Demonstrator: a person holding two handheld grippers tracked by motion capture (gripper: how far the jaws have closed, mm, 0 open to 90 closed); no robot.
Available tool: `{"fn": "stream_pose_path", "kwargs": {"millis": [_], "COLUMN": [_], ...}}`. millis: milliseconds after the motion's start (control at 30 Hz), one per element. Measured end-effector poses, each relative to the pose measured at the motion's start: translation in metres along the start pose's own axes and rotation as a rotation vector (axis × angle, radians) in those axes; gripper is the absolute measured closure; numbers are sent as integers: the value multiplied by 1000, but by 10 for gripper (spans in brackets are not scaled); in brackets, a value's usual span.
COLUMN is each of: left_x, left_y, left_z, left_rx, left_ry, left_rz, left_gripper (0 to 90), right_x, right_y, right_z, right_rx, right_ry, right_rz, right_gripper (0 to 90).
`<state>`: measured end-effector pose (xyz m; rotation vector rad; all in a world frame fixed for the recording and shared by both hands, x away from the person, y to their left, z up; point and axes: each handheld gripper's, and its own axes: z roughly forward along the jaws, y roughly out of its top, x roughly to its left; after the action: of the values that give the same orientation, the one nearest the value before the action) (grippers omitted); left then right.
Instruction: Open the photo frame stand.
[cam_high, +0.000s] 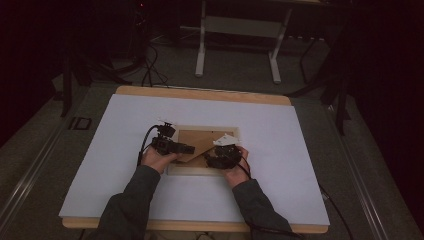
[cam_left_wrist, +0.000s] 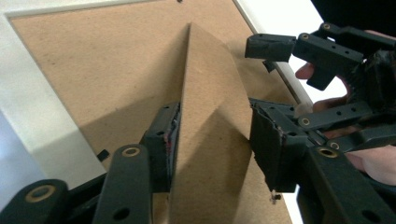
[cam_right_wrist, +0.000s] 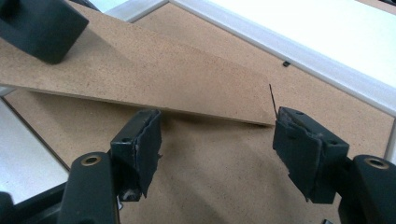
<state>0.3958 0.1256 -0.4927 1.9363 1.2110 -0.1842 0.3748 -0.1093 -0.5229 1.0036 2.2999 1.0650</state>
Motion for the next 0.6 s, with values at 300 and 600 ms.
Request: {"fn": "stream_pose_path", "kwargs": {"millis": [300,600], "left_x": [-4,-8], "left_y": [3,4], "left_z": [-2,-7], "left_rx": [1,0], "left_ry": [16,17], "left_rz": [21,40], "left_gripper": [569,608], "right_x": [0,0], "right_y": [0,-1], "right_z": [0,-1], "right_rx": [-4,-8], "right_ry": [-5,-4], "right_rz": [0,-6], "right_gripper": [318,315]}}
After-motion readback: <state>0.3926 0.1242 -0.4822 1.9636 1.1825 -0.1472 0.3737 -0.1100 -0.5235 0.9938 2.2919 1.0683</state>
